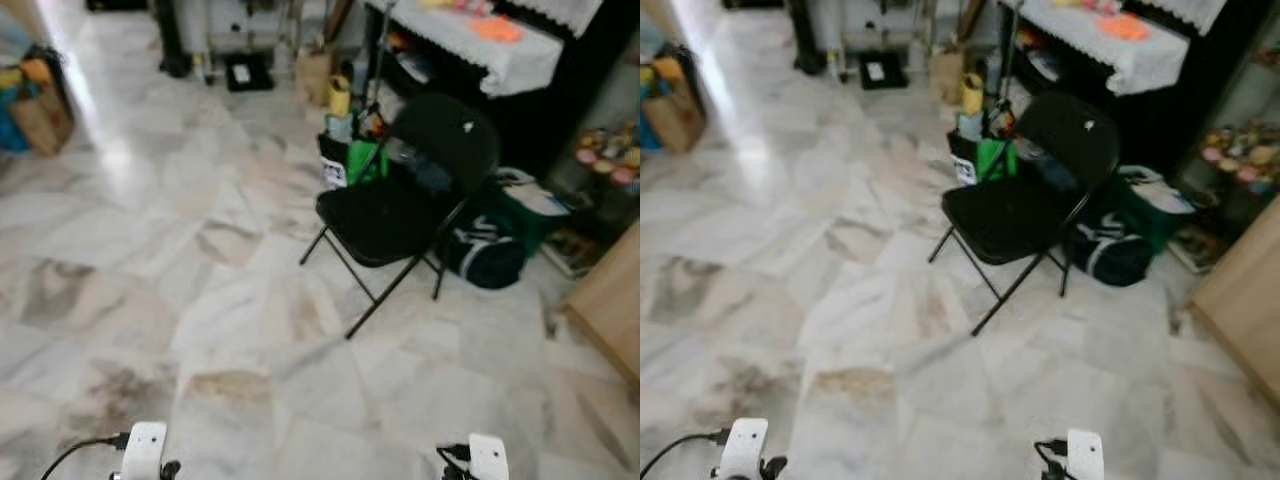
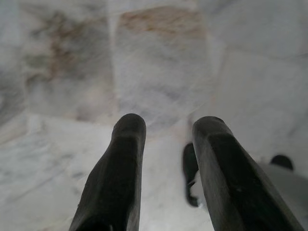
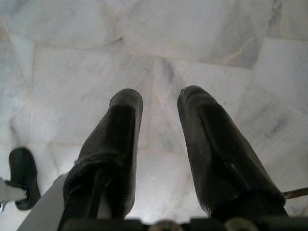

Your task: Setting the table

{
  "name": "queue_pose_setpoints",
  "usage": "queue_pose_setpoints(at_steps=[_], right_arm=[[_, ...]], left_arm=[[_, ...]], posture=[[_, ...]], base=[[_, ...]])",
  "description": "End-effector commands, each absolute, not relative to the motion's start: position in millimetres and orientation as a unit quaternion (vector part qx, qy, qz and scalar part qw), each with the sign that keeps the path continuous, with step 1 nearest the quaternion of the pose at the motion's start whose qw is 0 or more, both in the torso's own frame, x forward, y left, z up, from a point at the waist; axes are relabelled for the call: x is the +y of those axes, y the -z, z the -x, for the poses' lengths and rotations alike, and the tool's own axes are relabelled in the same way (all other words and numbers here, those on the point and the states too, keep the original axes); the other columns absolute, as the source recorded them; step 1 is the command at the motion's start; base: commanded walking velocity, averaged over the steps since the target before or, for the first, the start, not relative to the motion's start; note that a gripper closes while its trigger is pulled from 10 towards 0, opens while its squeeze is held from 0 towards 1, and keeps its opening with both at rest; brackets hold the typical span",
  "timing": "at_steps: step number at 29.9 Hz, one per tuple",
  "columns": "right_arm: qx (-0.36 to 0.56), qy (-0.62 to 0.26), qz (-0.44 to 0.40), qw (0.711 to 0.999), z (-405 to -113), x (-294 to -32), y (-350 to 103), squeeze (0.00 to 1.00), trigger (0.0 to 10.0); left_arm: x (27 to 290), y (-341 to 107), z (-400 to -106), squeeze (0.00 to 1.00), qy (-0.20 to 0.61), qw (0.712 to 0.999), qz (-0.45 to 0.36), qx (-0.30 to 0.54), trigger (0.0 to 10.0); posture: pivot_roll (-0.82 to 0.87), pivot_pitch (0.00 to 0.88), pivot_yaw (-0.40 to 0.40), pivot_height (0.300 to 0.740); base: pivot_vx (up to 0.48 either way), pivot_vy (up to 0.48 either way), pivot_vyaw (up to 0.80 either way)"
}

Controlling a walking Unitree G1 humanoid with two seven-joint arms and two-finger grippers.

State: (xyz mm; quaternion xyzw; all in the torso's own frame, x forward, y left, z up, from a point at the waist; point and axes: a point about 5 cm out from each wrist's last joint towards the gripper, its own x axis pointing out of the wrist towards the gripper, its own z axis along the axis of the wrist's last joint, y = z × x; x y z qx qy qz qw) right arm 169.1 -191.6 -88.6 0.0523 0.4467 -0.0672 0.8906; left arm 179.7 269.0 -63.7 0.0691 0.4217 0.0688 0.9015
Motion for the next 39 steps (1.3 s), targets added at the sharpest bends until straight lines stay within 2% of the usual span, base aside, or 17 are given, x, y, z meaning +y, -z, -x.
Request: queue_pose_setpoints(at_steps=[1, 18, 29, 39], right_arm=[[0.455, 0.058, -0.111, 0.882, -189, -188, 82, 0.0, 10.0], [0.452, 0.071, -0.123, 0.881, -195, -183, 80, 0.0, 10.0], [0.45, 0.075, -0.126, 0.881, -197, -175, 79, 0.0, 10.0], [0.452, 0.074, -0.125, 0.88, -196, -174, 80, 0.0, 10.0]], left_arm=[[232, 75, -182, 0.0, -0.103, 0.899, 0.034, 0.425, 10.0], [235, 72, -187, 0.0, -0.081, 0.901, 0.005, 0.426, 10.0], [240, 68, -192, 0.0, -0.062, 0.903, -0.019, 0.426, 10.0], [236, 67, -196, 0.0, -0.05, 0.905, -0.022, 0.422, 10.0]], posture=[[0.26, 0.016, -0.194, 0.74], [0.27, 0.018, -0.175, 0.74], [0.26, 0.0, -0.131, 0.74], [0.27, 0.0, -0.127, 0.74]], base=[[0.0, 0.0, -0.76], [0.0, 0.0, -0.75], [0.0, 0.0, -0.76], [0.0, 0.0, -0.76]])
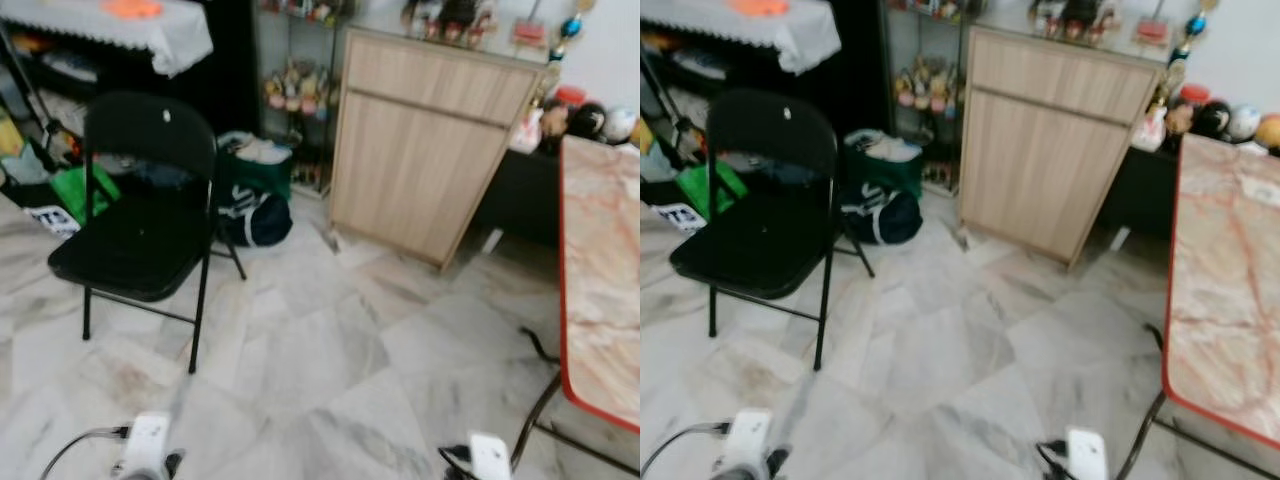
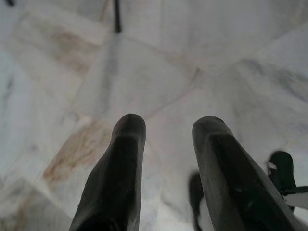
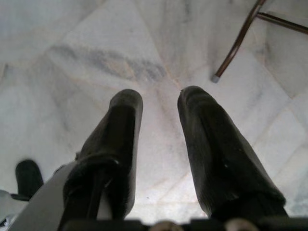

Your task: Setting the table

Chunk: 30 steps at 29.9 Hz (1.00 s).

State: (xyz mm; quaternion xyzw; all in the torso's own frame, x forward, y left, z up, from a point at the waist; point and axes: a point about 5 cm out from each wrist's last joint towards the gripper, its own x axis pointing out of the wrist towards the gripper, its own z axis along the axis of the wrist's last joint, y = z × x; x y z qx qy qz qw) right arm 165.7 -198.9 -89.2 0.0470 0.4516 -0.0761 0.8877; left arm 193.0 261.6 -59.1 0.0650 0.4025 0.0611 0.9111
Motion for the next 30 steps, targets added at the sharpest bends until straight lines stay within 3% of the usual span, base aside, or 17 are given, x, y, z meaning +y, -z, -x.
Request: queue_pose_setpoints(at_steps=[1, 18, 30], right_arm=[[0.452, 0.074, -0.125, 0.88, -195.7, -174.2, 80.2, 0.0, 10.0], [0.446, 0.074, -0.126, 0.883, -199.5, -171.0, 78.5, 0.0, 10.0], [0.438, 0.074, -0.123, 0.887, -200.6, -174.6, 77.3, 0.0, 10.0]], left_arm=[[235.0, 67.4, -195.4, 0.0, -0.048, 0.905, -0.024, 0.423, 10.0], [240.8, 64.7, -197.6, 0.0, -0.056, 0.906, -0.023, 0.419, 10.0], [236.4, 65.6, -197.9, 0.0, -0.047, 0.906, -0.035, 0.419, 10.0]], posture=[[0.27, 0.0, -0.126, 0.74], [0.26, 0.008, -0.123, 0.74], [0.26, 0.015, -0.14, 0.74]], base=[[0.0, 0.0, -0.75], [0.0, 0.0, -0.75], [0.0, -0.083, 0.0]])
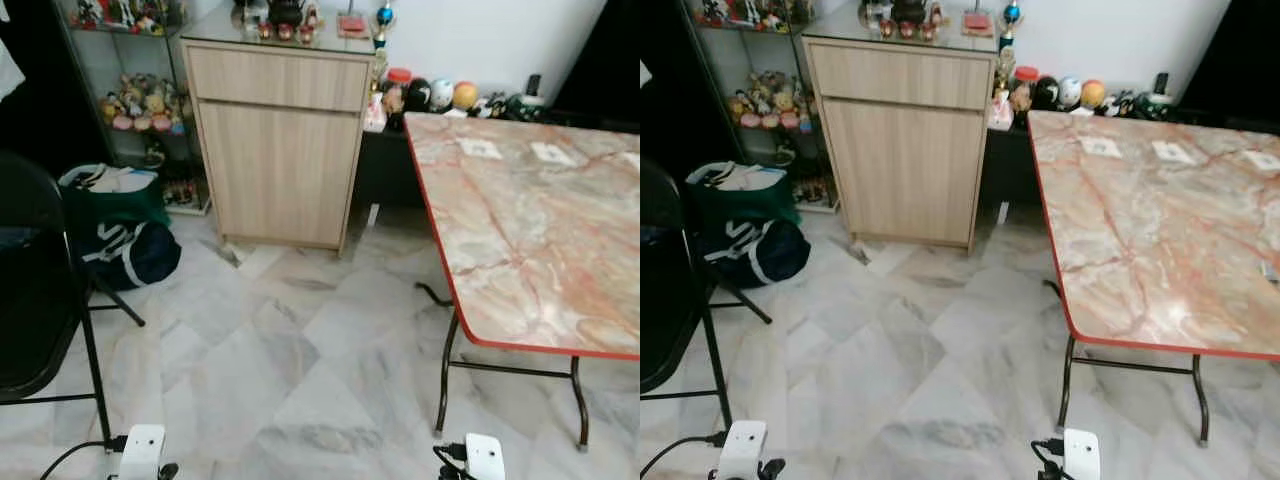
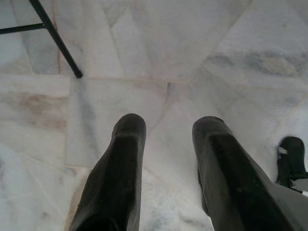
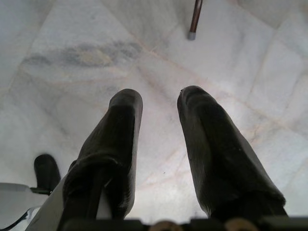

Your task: Setting the table

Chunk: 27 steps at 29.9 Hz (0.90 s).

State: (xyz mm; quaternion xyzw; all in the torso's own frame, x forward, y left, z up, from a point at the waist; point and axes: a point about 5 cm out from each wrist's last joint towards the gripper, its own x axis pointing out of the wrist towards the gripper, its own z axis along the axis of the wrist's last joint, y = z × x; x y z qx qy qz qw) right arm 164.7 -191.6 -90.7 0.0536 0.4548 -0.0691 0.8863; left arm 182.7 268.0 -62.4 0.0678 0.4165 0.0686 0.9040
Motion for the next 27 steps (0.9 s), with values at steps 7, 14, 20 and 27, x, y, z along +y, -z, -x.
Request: queue_pose_setpoints(at_steps=[7, 14, 20, 27], right_arm=[[0.437, 0.075, -0.125, 0.887, -199.3, -173.5, 78.0, 0.0, 10.0], [0.436, 0.082, -0.129, 0.887, -198.0, -173.6, 78.6, 0.0, 10.0], [0.439, 0.075, -0.125, 0.887, -197.3, -174.1, 78.9, 0.0, 10.0], [0.438, 0.07, -0.121, 0.888, -198.6, -174.8, 78.2, 0.0, 10.0]], left_arm=[[236.7, 66.6, -195.7, 0.0, -0.04, 0.905, -0.039, 0.422, 10.0], [234.4, 67.0, -196.0, 0.0, -0.031, 0.905, -0.044, 0.423, 10.0], [232.9, 68.1, -194.7, 0.0, -0.033, 0.903, -0.042, 0.425, 10.0], [234.0, 69.3, -191.9, 0.0, -0.035, 0.902, -0.042, 0.428, 10.0]], posture=[[0.25, 0.008, -0.13, 0.74], [0.25, 0.0, -0.126, 0.74], [0.25, 0.0, -0.133, 0.74], [0.25, 0.013, -0.137, 0.74]], base=[[0.0, -0.403, 0.0], [0.0, -0.403, 0.0], [0.0, 0.0, -0.59], [0.0, 0.0, -0.65]])
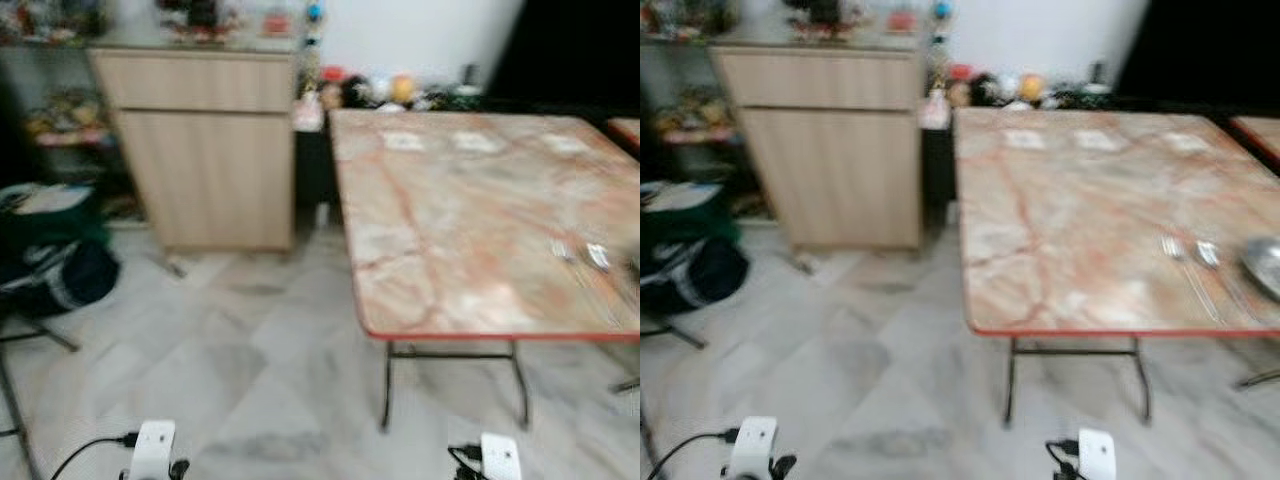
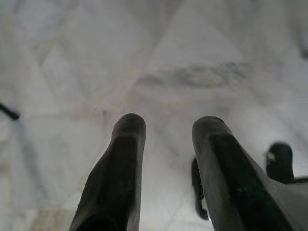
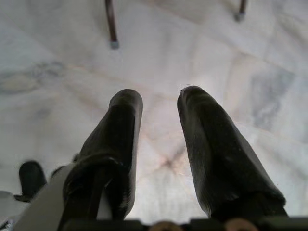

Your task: Setting the table

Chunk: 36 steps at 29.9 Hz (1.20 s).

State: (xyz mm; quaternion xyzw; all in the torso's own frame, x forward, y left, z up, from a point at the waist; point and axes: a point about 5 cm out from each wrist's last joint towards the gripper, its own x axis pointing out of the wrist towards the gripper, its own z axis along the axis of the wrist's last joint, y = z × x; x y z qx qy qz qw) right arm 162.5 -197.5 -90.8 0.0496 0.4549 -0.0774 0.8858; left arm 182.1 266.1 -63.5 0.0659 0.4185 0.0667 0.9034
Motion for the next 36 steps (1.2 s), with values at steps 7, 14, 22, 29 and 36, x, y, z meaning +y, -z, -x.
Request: queue_pose_setpoints(at_steps=[7, 14, 22, 29, 36], right_arm=[[0.432, 0.075, -0.124, 0.89, -200.0, -175.3, 77.2, 0.0, 10.0], [0.429, 0.077, -0.127, 0.891, -200.5, -174.9, 76.9, 0.0, 10.0], [0.431, 0.073, -0.133, 0.89, -200.3, -173.6, 77.2, 0.0, 10.0], [0.433, 0.068, -0.127, 0.89, -199.7, -174.4, 77.5, 0.0, 10.0], [0.427, 0.073, -0.128, 0.892, -200.1, -175.2, 76.9, 0.0, 10.0]], left_arm=[[234.5, 70.9, -188.8, 0.0, -0.04, 0.9, -0.038, 0.432, 10.0], [234.4, 71.0, -188.7, 0.0, -0.035, 0.899, -0.045, 0.434, 10.0], [233.0, 71.0, -189.7, 0.0, -0.03, 0.898, -0.049, 0.436, 10.0], [231.8, 71.8, -188.7, 0.0, -0.03, 0.898, -0.046, 0.437, 10.0], [232.0, 71.7, -188.7, 0.0, -0.026, 0.898, -0.055, 0.436, 10.0]], posture=[[0.26, 0.019, -0.139, 0.74], [0.25, 0.021, -0.137, 0.74], [0.25, 0.023, -0.136, 0.74], [0.25, 0.023, -0.139, 0.74], [0.25, 0.025, -0.142, 0.74]], base=[[0.0, 0.0, -0.09], [0.0, 0.0, 0.0], [0.0, -0.131, -0.38], [0.0, 0.0, -0.67], [0.0, -0.146, -0.18]])
